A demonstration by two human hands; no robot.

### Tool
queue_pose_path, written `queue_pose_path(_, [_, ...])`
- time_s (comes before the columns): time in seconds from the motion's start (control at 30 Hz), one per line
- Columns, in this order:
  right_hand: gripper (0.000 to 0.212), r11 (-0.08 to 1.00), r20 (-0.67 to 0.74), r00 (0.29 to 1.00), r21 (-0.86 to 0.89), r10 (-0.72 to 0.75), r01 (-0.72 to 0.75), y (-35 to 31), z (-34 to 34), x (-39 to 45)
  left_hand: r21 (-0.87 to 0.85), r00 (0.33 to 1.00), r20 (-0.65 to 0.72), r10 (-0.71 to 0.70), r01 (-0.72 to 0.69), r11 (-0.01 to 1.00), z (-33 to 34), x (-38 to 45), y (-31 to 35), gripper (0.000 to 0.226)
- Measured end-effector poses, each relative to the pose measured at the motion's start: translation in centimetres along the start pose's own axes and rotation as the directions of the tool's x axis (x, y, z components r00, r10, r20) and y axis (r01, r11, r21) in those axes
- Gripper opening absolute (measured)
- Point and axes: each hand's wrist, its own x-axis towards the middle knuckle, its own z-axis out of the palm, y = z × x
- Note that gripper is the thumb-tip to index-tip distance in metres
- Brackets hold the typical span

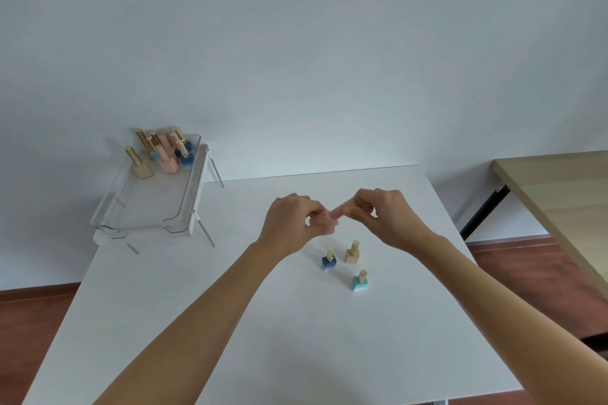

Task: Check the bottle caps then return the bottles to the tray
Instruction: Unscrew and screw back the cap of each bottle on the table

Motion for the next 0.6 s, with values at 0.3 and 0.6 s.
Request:
queue_pose_path(0.3, [0.01, 0.999, -0.091, 0.996, -0.032, -0.022, 0.02, -0.3, 0.5, 0.4, 0.007, 1.0, -0.008, 0.01, -0.01, 1.0, 0.5, 0.3, -0.2, 0.024])
queue_pose_path(0.6, [0.007, 0.999, -0.191, 0.982, -0.049, 0.009, -0.019, 0.0, 2.1, 0.7, 0.077, 0.987, -0.154, 0.05, -0.039, 0.996, 1.3, 0.1, -0.4, 0.022])
